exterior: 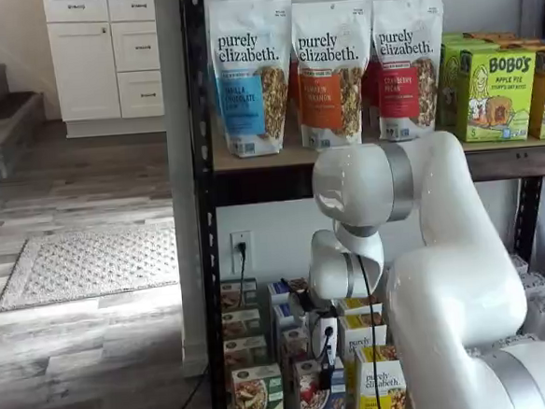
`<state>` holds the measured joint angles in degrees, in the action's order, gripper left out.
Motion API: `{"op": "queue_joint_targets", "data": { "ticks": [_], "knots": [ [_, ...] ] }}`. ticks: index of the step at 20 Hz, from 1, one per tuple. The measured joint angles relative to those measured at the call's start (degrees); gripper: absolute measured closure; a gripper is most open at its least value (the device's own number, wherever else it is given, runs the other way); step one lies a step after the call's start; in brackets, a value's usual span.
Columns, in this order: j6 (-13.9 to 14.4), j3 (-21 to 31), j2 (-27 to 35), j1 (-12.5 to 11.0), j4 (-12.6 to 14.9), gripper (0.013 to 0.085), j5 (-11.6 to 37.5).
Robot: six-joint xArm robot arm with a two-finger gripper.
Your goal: Pick up the blue and white box that is on the bottom shelf, the second box from the left
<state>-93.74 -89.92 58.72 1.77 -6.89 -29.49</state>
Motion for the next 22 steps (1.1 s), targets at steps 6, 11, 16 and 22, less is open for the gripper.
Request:
{"op": "queue_joint_targets", "data": {
  "ticks": [6,11,16,22],
  "knots": [
    [2.19,-1.84,1.47,0.21,2.28,0.013,-1.99],
    [3.06,-2.98,2.15,0.39,3.05,0.013,-3.39],
    [3.42,-3.58,2.58,0.55,3.27,0.013,-3.71],
    [2.92,-3.83,2.61,0.56,2.67,0.025,-4.09]
  ]
}}
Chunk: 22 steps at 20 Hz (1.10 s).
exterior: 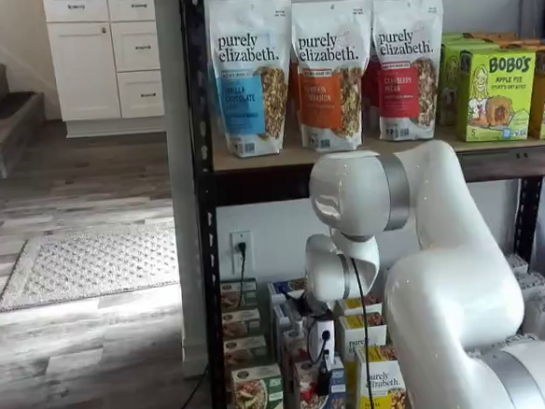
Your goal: Pick up the blue and white box that is on the bottom shelf, the second box from the left
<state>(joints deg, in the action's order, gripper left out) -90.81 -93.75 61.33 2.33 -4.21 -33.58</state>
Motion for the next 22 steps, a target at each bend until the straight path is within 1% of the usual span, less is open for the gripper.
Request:
{"op": "queue_joint_targets", "data": {
  "ticks": [1,3,7,13,14,15,16,17,18,20,21,22],
  "knots": [
    [0.01,-0.01,-0.03,-0.01,0.01,0.025,-0.06],
    [0.11,-0.06,-0.07,-0.03,0.15,0.033,-0.2],
    [1.21,-0.58,-0.05,-0.07,1.47,0.033,-1.38],
    [0.72,0.15,-0.53,-0.25,1.12,0.033,-1.01],
    [0.49,0.3,-0.65,-0.3,0.89,0.037,-1.02],
    [0.33,0.4,-0.75,-0.32,0.74,0.037,-1.05],
    [0.14,0.53,-0.85,-0.34,0.54,0.041,-1.06],
    [-0.06,0.62,-0.96,-0.35,0.31,0.041,-1.14],
    [-0.18,0.69,-1.04,-0.35,0.15,0.045,-1.24],
    [-0.24,0.86,-1.2,-0.31,0.03,0.045,-1.36],
    [-0.24,0.95,-1.27,-0.28,0.0,0.049,-1.37],
    [-0.25,1.04,-1.34,-0.26,-0.03,0.049,-1.38]
  ]
}}
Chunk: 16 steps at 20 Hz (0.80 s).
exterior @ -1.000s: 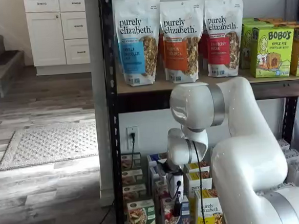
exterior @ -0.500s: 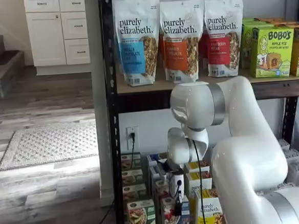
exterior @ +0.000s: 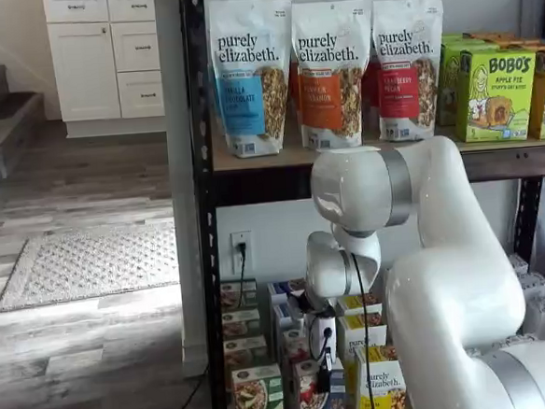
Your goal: Pick up the blue and white box that is on the bottom shelf, the second box from the left
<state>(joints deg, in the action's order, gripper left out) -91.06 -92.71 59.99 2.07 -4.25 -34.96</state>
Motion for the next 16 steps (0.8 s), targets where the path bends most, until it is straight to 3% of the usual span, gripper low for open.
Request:
{"op": "queue_joint_targets", "data": {
  "ticks": [1,9,16],
  "knots": [
    [-0.04,0.17,-0.1,0.02,-0.07,0.053,0.09],
    [0.14,4.16,-2.2,0.44,-0.21,0.053,2.92],
    [-1.66,13.82,-8.15,1.05,-2.69,0.053,7.19]
  ]
}}
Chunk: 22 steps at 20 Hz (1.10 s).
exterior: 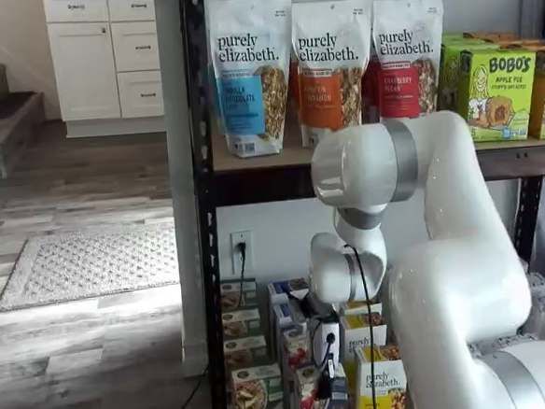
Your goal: Pick up the blue and white box that is on the bottom shelf, the second box from the left
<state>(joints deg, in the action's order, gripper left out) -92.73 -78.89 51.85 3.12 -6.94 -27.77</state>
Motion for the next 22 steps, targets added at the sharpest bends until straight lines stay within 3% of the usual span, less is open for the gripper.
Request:
{"op": "queue_joint_targets", "data": {
  "ticks": [4,11,16,22],
  "knots": [
    [-2.15,6.73,-4.89,0.49,-2.8,0.053,1.58],
    [-2.31,17.32,-12.72,1.49,-3.82,0.053,4.39],
    [0.33,23.25,-17.25,2.36,-1.8,0.053,6.11],
    [1.55,30.46,-24.53,4.39,-2.65,0.053,5.72]
  ]
}}
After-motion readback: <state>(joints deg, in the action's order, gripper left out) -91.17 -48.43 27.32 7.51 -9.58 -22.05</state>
